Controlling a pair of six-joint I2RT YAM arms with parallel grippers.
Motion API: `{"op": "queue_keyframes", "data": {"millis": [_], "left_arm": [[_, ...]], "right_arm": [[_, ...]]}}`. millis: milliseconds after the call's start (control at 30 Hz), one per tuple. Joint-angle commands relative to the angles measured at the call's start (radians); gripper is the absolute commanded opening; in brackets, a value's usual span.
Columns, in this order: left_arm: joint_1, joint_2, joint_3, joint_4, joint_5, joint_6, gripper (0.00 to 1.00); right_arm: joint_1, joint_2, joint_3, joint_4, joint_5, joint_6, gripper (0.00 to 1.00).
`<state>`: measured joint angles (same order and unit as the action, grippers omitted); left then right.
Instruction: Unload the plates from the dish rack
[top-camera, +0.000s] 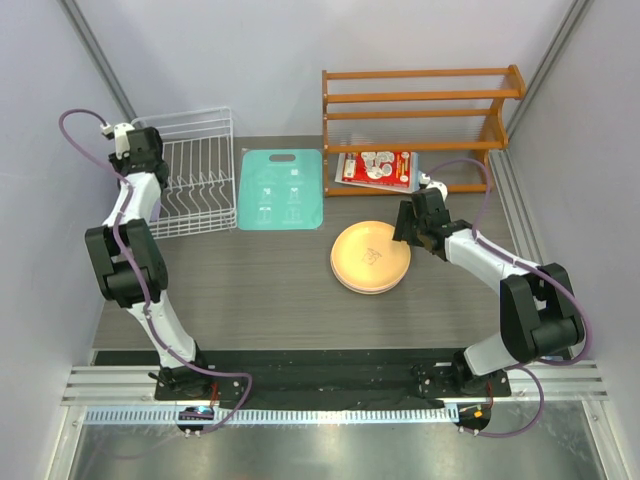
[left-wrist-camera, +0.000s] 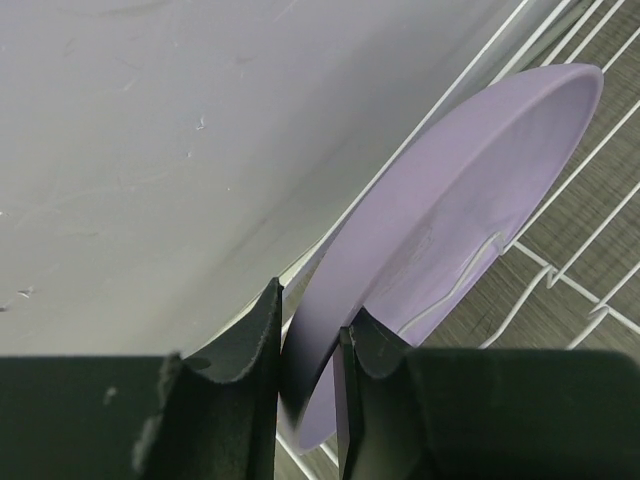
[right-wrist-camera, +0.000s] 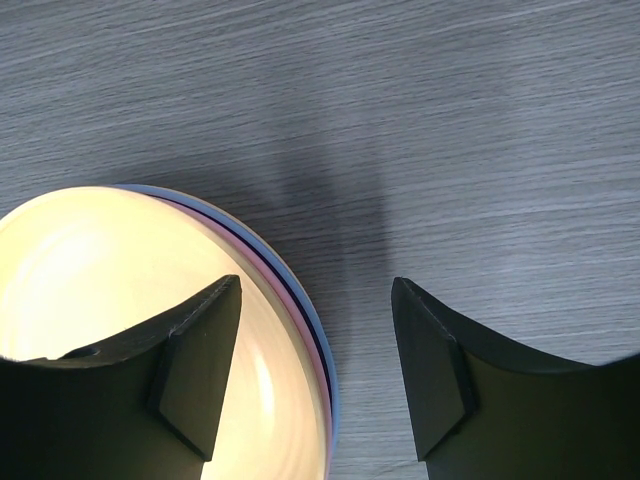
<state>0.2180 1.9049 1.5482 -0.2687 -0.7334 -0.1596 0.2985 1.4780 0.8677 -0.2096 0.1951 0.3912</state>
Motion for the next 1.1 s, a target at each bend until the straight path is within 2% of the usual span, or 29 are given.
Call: {"op": "queue_keyframes", "data": {"millis": [0,167,433,767,900,933,1000,1033,1067], "left_arm": [[0.003,-0.004,0.039,0.054,0.009,-0.077,0.11],[0.003,-0.07,0.049,0.057,0.023,-0.051,0.0],[-0.012,-0.144,0.079,0.059,0.039,0.077,0.0],[-0.074,-0.216,0.027,0.12,-0.101,0.232,0.0],[-0.095,-0.268,0.009,0.089,-0.104,0.197,0.0],[-0.1,-0.299,0.01,0.039,-0.074,0.175,0.0],[-0.114,-0.328,0.022,-0.036,-0.032,0.063,0.0],[-0.118,-0.358,0.033,-0.134,0.083,0.027,0.0],[-0.126,-0.372,0.038,-0.167,0.129,-0.057,0.0]], "right_arm": [[-0.006,-0.005,0.031,0.035,-0.006,0.005,0.67],[-0.006,-0.007,0.022,0.03,-0.014,0.009,0.67],[-0.006,-0.03,0.02,0.03,-0.031,0.0,0.67],[-0.007,-0.113,-0.006,-0.011,-0.042,0.003,0.68],[-0.006,-0.172,-0.029,-0.036,-0.036,0.006,0.68],[-0.006,-0.186,-0.029,-0.042,-0.037,0.008,0.68],[-0.006,-0.231,-0.032,-0.056,-0.063,0.009,0.68],[-0.006,-0.246,-0.033,-0.057,-0.08,0.009,0.68],[-0.006,-0.278,-0.035,-0.059,-0.095,0.009,0.68]]}}
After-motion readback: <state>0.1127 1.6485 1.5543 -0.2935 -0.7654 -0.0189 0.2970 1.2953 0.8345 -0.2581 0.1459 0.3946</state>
